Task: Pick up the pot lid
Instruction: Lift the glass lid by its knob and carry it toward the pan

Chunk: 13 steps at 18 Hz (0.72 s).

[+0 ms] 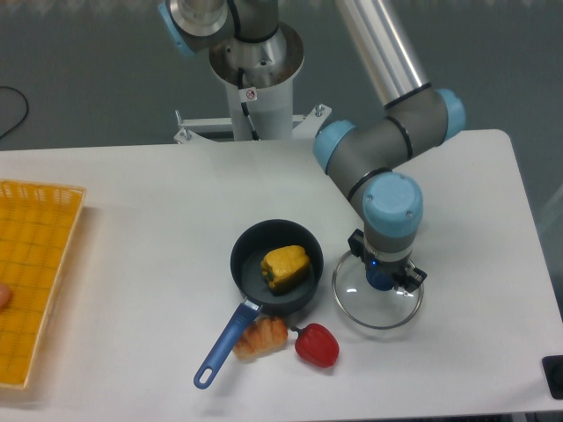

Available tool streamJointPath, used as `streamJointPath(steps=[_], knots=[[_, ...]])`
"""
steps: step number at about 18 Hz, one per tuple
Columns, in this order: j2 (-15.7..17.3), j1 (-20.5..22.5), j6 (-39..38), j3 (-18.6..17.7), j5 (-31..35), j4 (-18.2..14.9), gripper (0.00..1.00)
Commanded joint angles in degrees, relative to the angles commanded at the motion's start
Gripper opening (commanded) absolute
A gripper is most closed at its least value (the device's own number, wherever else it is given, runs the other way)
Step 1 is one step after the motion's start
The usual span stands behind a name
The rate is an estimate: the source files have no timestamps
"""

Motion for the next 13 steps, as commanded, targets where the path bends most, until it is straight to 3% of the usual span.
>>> streamJointPath(steps=[8,13], knots=[[6.8,-0.4,-0.2,-0.5,-6.2,-6.3,0.47],[7.1,-0.5,-0.3,-0.9,-6.3,-7.6,0.47]])
